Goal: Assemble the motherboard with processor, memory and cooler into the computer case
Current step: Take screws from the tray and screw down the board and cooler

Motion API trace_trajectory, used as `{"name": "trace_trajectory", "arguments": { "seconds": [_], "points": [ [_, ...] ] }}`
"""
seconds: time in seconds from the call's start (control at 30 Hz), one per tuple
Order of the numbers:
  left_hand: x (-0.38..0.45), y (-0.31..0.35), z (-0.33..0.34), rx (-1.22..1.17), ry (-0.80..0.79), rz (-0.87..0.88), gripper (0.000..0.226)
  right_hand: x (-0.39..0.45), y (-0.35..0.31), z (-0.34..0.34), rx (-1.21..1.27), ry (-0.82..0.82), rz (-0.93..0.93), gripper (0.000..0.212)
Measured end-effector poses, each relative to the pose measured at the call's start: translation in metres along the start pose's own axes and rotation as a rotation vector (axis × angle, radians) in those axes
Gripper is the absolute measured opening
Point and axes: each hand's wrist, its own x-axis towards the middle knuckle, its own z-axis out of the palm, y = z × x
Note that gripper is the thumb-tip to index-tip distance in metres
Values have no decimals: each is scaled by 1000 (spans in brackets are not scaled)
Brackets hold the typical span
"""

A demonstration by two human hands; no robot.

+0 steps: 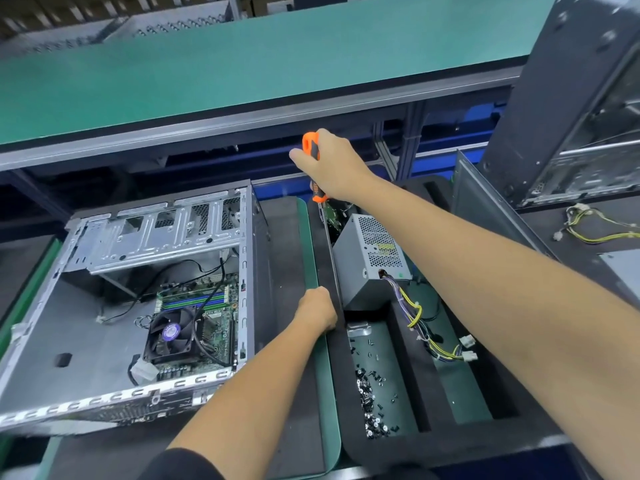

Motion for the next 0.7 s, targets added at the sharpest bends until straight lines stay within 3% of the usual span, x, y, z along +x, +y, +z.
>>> {"name": "trace_trajectory", "arguments": {
  "seconds": [0.3,0.43,0.53,0.7],
  "points": [
    [-7,3,-14,-66,48,22,7,-6,-6,-2,-43,19,-17,29],
    [-10,5,-37,-157,160,74,23,-3,-23,-6,-66,60,-56,30],
    [-15,0,-63,-217,123,188,27,5,-46,-12,-130,122,-102,33],
    [-35,-17,-101,-730,33,307,25,21,-92,-23,-173,284,-167,30]
  ]
}}
